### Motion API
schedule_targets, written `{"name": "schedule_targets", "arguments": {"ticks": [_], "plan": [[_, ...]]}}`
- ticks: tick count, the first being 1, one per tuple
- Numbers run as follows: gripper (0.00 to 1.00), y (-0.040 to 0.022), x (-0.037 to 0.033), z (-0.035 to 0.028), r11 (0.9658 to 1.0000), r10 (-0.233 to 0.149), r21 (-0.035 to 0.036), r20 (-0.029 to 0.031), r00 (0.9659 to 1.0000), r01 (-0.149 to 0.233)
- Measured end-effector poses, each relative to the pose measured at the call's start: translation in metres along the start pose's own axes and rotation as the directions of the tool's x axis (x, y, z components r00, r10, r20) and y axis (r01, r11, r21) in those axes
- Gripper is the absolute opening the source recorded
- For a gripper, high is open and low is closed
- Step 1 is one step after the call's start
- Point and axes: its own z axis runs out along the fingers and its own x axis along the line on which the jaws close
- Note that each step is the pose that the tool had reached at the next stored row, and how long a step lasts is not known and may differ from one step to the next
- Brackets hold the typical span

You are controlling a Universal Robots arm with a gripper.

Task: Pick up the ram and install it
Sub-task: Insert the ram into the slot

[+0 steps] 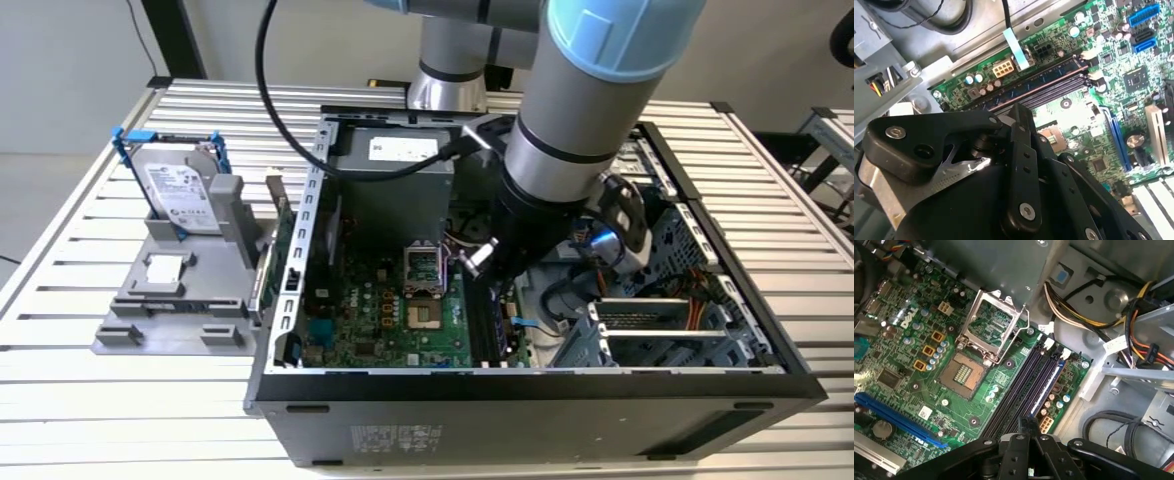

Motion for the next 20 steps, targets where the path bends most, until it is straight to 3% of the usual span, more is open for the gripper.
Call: {"name": "schedule_targets", "arguments": {"ticks": [5, 10, 15, 20], "plan": [[0.0, -0.0004, -0.0007, -0.0001, 0.9985, -0.054, -0.0056, -0.0009, 0.9986, 0.054], [0.0, -0.001, -0.0017, -0.0001, 0.9946, -0.103, -0.0115, -0.001, 0.9946, 0.103], [0.0, -0.0018, -0.003, -0.0001, 0.9885, -0.15, -0.0169, -0.0009, 0.9886, 0.15], [0.0, -0.0022, -0.0036, -0.0002, 0.9794, -0.201, -0.0219, -0.0014, 0.9796, 0.201]]}}
